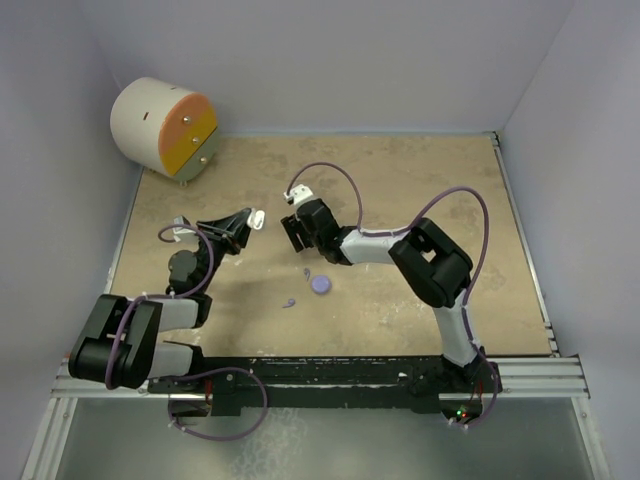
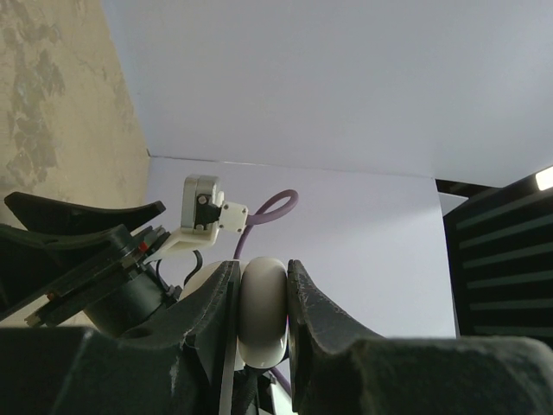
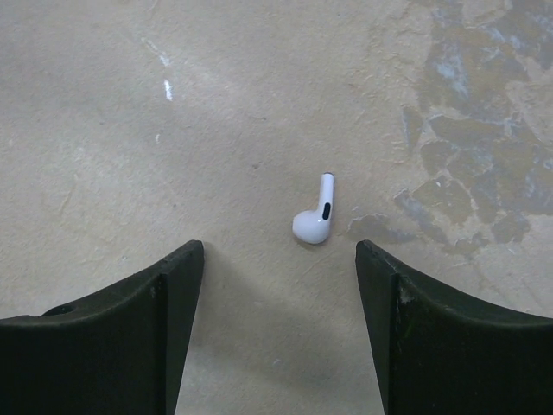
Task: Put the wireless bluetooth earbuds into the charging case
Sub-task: Adjust the earbud at the center of the board.
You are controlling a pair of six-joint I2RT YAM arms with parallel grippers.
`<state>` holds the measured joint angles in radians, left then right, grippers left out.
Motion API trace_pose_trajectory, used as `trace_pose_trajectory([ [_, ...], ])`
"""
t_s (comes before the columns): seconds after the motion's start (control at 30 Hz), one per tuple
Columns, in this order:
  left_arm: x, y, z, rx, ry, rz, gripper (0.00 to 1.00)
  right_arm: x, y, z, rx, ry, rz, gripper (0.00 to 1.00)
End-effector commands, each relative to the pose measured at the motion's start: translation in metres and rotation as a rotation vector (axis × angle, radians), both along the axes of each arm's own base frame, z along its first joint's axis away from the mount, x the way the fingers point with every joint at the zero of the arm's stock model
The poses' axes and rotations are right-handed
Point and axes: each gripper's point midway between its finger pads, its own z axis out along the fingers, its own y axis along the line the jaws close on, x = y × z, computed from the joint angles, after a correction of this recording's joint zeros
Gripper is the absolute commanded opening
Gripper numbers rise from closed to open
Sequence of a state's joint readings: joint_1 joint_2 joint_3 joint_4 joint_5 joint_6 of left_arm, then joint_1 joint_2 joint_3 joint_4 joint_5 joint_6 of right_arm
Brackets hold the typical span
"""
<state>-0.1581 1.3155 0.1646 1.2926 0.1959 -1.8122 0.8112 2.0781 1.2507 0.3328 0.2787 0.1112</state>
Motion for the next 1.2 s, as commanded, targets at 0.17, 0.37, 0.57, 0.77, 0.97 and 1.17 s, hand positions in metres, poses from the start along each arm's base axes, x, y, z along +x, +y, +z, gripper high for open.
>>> trace_pose_trajectory([
  [0.17, 0.001, 0.004, 0.006, 0.014, -0.051, 0.019, 0.00, 0.016, -0.001, 0.008, 0.026, -0.036, -0.086, 0.75],
  [0.37, 0.002, 0.003, 0.004, 0.013, -0.046, 0.018, 0.00, 0.024, -0.010, 0.009, 0.025, -0.036, -0.113, 0.75],
  [0.57, 0.003, 0.003, 0.003, 0.012, -0.045, 0.017, 0.00, 0.037, -0.030, 0.013, 0.039, -0.039, -0.144, 0.75],
  [0.77, 0.003, 0.002, 0.002, 0.011, -0.046, 0.014, 0.00, 0.051, -0.052, 0.013, 0.047, -0.038, -0.184, 0.74],
  [0.97, 0.003, 0.003, 0.002, 0.011, -0.046, 0.016, 0.00, 0.054, -0.072, 0.023, 0.055, -0.055, -0.220, 0.74],
  [1.17, 0.002, 0.003, 0.003, 0.009, -0.048, 0.014, 0.00, 0.056, -0.090, 0.022, 0.041, -0.047, -0.265, 0.75],
])
